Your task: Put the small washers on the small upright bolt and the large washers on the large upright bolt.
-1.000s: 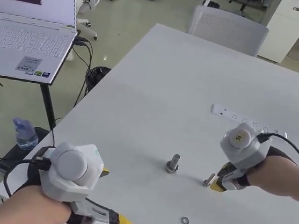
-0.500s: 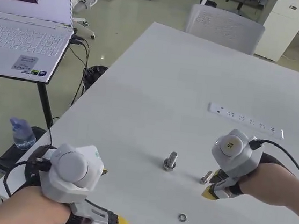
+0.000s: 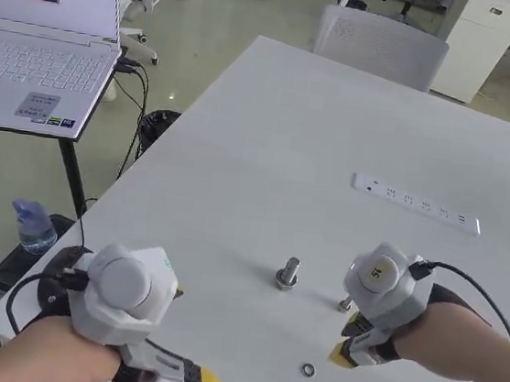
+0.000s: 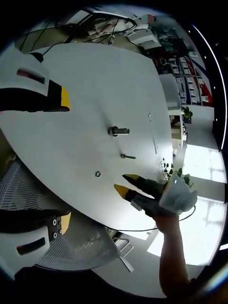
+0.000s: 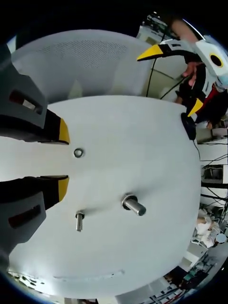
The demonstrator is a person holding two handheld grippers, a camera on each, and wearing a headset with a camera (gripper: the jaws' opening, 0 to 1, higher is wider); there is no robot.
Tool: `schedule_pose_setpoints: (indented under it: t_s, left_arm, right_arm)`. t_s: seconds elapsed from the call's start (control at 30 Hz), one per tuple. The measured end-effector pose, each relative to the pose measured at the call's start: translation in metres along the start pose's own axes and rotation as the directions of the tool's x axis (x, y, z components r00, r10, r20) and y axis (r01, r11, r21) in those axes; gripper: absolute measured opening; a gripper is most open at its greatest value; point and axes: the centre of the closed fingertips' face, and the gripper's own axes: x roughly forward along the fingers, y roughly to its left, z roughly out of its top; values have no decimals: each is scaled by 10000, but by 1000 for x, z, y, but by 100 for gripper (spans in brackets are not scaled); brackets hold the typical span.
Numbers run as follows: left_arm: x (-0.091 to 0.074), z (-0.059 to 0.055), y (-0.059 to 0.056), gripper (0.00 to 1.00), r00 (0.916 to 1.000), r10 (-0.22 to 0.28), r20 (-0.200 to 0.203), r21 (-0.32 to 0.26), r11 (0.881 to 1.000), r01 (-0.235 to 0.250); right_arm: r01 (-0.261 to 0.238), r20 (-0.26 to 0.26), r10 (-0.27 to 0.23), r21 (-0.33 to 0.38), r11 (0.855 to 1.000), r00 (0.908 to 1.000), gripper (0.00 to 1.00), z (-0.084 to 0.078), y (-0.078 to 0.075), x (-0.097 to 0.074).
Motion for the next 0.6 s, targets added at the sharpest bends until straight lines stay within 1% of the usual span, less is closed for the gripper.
schedule_pose_setpoints:
  t_s: [0.1,0.23,0.47,0.6]
  left_arm:
    - [0,1,0,84,10000,-8,51,-21,10000,8]
    - [-1,2,1,84,10000,-1,46,44,10000,1]
    - [0,4,3,84,10000,-21,17,102,9999,21]
    - [0,5,2,84,10000,-35,11,122,9999,35]
  right_arm:
    - [-89,13,89,4,10000,10000,27,0,8,4]
    - [-105,76,105,31,9999,9999,27,0,14,10]
    - [-107,157,104,158,9998,9998,27,-1,19,21]
    - [-22,180,17,297,9996,9998,27,1,20,29]
